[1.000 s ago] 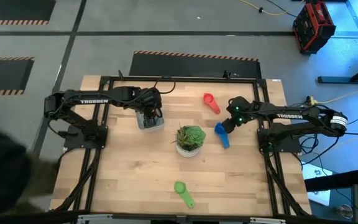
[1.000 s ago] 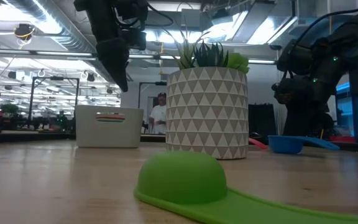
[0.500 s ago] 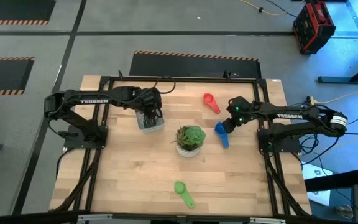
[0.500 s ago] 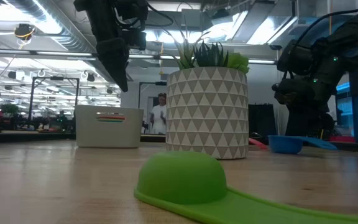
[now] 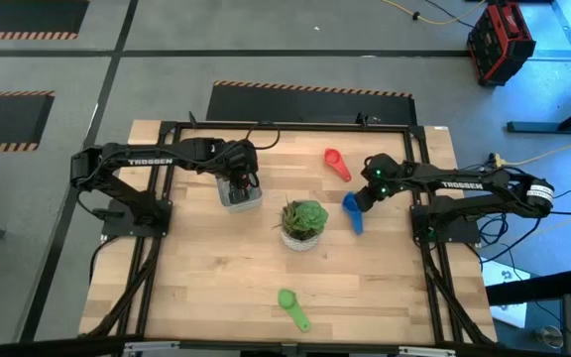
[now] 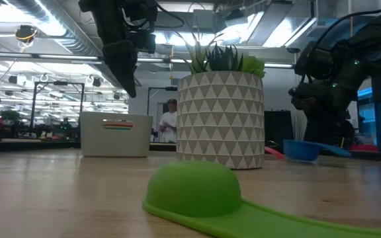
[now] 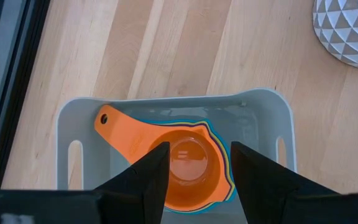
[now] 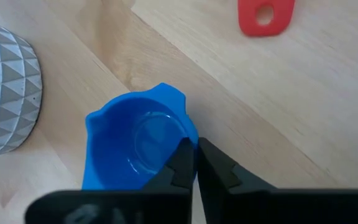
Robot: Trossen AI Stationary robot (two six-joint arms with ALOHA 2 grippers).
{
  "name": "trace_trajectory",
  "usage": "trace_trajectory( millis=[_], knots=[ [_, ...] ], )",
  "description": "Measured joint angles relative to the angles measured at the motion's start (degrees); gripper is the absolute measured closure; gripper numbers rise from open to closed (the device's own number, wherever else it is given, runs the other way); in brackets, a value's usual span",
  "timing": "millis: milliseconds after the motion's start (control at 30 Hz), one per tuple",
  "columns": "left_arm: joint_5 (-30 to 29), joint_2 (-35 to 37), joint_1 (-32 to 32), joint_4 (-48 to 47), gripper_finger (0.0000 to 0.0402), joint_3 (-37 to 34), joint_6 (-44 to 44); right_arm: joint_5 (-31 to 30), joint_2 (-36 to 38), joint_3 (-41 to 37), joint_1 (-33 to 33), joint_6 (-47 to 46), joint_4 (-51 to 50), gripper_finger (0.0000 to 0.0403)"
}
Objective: Nest measuring cups in basket
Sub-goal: Stack the blue measuring cup on top of the orange measuring cup in the gray bin
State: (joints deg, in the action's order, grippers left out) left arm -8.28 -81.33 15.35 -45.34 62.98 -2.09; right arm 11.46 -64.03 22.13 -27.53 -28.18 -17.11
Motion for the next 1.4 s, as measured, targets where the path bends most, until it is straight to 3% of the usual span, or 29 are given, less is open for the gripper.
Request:
trace_trajectory(
  millis=[333,633,1000,1200,1400],
  knots=[
    [-0.01,-0.01,0.0,0.0,0.0239,0.0,0.0,0.53,0.0,0.97,0.02,4.87,5.89,0.0392],
    [-0.01,-0.01,0.0,0.02,0.0239,0.0,-0.02,0.35,0.0,11.25,0.02,17.52,0.76,0.0392],
    [-0.01,-0.01,0.0,4.39,0.024,-0.02,-0.02,-9.25,0.0,26.05,0.0,33.1,-4.46,0.0392],
    [-0.01,-0.01,0.0,12.44,0.024,-0.02,-0.02,-16.88,0.0,27.49,-0.02,31.38,5.4,0.0392],
    [-0.01,-0.01,0.0,21.42,0.0239,-0.02,0.02,-18.13,0.0,26.56,-0.11,24.43,20.07,0.0392]
  ],
)
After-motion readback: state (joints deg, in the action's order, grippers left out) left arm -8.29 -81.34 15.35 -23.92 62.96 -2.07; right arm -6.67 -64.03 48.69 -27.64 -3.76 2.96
